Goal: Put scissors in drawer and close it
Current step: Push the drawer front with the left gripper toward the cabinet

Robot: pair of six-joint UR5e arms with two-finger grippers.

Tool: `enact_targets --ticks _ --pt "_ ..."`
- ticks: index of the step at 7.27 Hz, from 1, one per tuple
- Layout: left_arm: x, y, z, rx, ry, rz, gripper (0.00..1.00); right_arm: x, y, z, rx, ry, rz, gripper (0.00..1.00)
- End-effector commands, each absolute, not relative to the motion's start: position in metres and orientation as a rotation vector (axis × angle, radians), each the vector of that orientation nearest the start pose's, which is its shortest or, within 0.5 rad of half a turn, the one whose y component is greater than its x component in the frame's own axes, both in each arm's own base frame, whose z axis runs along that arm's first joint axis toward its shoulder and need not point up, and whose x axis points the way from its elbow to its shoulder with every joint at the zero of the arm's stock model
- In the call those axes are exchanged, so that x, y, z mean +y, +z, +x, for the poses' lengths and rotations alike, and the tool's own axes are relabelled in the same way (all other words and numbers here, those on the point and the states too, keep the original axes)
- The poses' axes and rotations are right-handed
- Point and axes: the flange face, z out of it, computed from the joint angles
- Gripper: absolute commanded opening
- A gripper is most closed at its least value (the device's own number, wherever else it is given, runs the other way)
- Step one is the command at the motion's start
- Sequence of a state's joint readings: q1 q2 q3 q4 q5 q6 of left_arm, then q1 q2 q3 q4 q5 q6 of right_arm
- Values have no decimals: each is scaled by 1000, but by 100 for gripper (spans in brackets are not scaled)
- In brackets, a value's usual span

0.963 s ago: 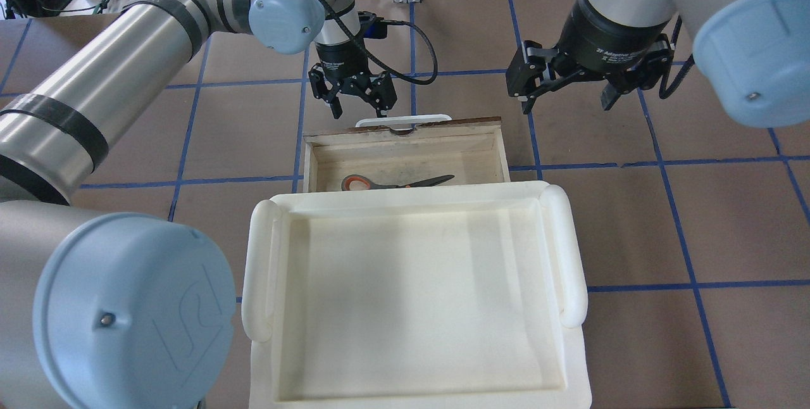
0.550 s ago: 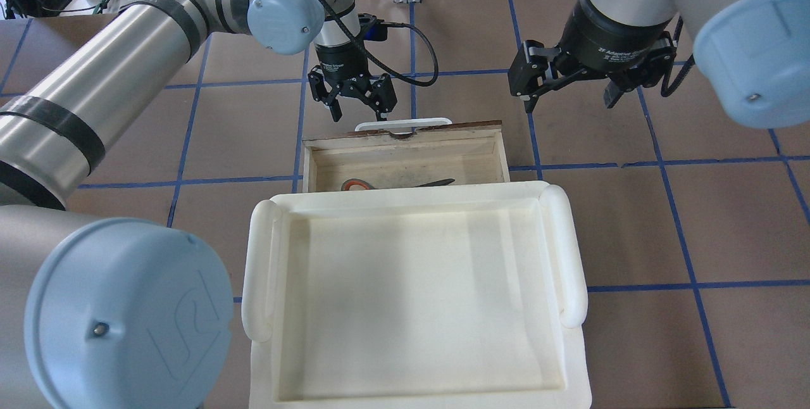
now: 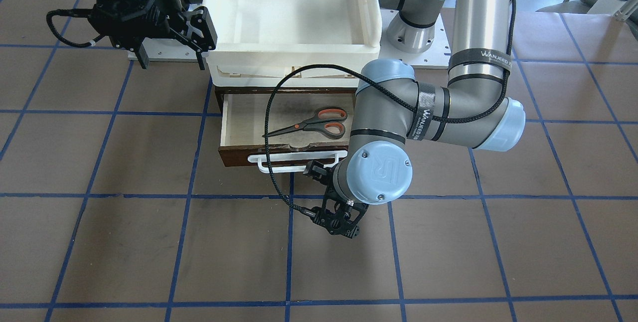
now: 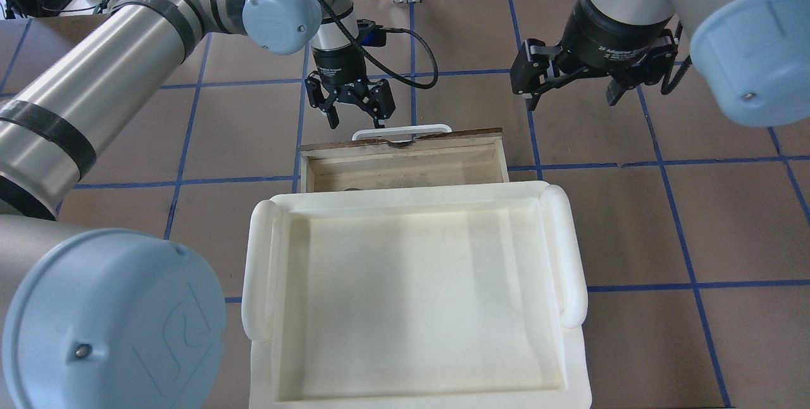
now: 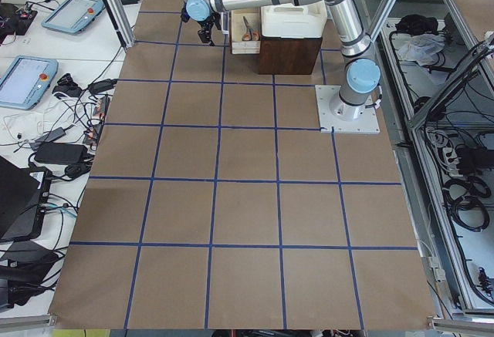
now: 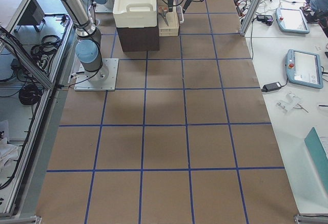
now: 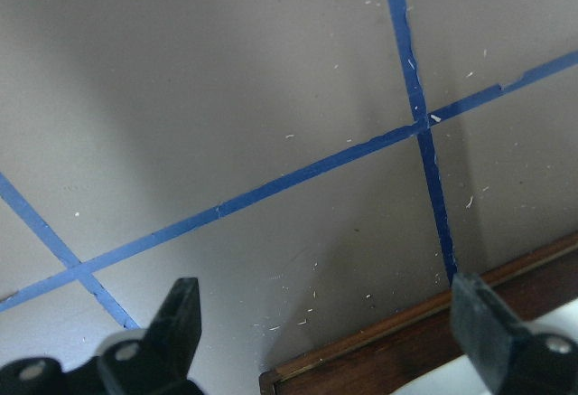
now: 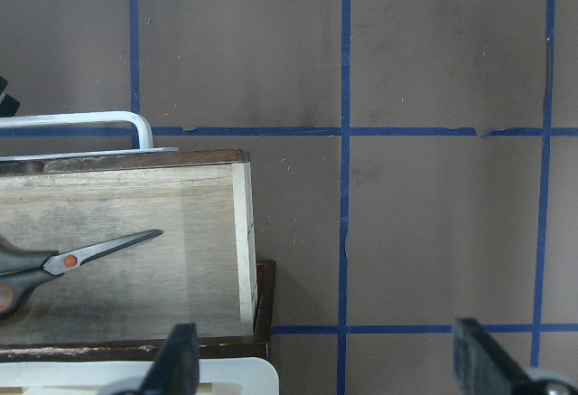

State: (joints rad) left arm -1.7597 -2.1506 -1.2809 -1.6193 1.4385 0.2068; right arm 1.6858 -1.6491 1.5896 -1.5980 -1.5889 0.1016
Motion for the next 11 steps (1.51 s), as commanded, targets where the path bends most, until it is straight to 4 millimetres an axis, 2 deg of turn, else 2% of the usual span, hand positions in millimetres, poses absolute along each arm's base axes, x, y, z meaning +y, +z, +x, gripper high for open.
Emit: enact_targets --ticks 1,4,7,11 --pt "-624 280 -268 3172 561 598 100 -448 520 184 3144 -142 -18 100" --pt "-620 283 -270 3170 563 602 100 -448 518 184 3145 -137 -21 100" --pt "-603 278 -266 3160 607 598 100 -449 518 184 3148 -135 -25 100" --pt "-594 280 -263 3147 670 587 100 -448 518 184 3153 -134 -30 100"
